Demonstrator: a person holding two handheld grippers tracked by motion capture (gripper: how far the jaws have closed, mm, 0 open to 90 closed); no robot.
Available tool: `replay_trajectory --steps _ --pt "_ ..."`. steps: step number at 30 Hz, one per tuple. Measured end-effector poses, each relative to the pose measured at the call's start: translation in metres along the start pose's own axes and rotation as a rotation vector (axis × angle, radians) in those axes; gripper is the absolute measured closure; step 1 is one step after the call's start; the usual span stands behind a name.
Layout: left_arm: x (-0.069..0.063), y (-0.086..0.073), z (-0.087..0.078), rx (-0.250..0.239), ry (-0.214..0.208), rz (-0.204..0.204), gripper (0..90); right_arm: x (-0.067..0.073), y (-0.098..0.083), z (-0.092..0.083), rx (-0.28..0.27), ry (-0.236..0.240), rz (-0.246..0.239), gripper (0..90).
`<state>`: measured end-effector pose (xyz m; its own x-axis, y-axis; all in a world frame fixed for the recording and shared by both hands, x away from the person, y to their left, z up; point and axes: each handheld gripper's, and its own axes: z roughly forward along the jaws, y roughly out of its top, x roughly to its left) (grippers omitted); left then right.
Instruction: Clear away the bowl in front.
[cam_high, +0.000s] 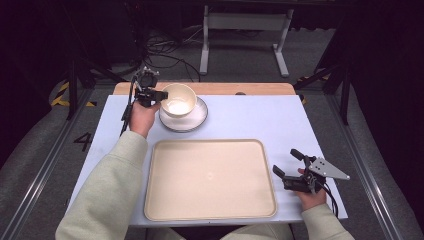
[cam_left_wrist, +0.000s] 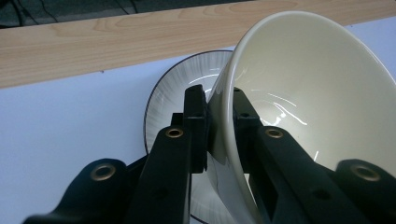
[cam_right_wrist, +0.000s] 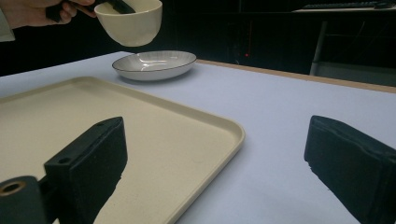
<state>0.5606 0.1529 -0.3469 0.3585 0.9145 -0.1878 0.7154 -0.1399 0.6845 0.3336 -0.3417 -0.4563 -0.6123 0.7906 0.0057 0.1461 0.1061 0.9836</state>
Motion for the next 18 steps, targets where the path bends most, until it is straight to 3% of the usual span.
replay_trajectory --steps 12,18 --pt "-0.005 0.004 -0.024 -0.003 -0.038 0.059 81.7 0.0 0.0 0.0 -0.001 0.002 0.0 6.4" --pt "-0.012 0.001 -0.033 0.019 -0.094 0.1 81.8 0.0 0.0 0.0 0.0 0.002 -0.001 6.4"
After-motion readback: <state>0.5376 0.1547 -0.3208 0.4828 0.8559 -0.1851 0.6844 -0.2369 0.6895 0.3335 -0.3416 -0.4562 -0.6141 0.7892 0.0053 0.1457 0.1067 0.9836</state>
